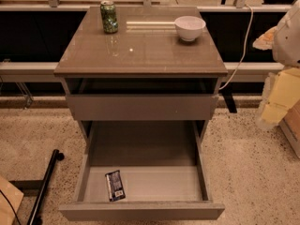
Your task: Pick rxbar blueberry from middle drawer and place on counter
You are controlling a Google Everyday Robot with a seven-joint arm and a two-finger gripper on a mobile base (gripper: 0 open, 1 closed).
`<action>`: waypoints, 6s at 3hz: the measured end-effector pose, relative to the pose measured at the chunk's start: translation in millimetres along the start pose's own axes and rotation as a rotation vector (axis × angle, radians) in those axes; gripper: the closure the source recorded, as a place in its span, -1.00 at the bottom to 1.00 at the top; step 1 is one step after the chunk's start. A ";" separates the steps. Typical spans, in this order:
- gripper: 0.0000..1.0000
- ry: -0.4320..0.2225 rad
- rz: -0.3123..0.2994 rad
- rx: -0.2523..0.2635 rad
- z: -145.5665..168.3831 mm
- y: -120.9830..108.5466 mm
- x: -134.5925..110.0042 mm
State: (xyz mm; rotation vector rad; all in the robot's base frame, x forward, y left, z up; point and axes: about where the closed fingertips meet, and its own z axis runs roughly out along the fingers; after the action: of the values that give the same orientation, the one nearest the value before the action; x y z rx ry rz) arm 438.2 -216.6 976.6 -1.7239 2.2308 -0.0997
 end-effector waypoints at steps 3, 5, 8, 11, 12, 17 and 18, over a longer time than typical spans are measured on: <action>-1.00 0.010 0.117 0.052 37.5 -11.8 -30.8; -1.00 0.035 0.264 0.104 73.0 -35.6 -46.0; -1.00 0.130 0.462 0.001 177.7 -35.0 -74.7; -1.00 0.185 0.616 -0.069 262.3 -24.5 -95.2; -1.00 0.130 0.668 -0.193 306.2 -7.9 -119.2; -1.00 0.190 0.870 -0.294 451.1 32.8 -175.8; -1.00 0.232 0.958 -0.279 492.8 39.1 -185.4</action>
Offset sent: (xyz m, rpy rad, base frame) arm 0.0227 0.0235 -0.0237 0.0462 -0.0061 -0.1309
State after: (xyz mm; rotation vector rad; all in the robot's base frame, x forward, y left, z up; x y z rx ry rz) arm 586.3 38.7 538.8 -0.5868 3.1009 0.2534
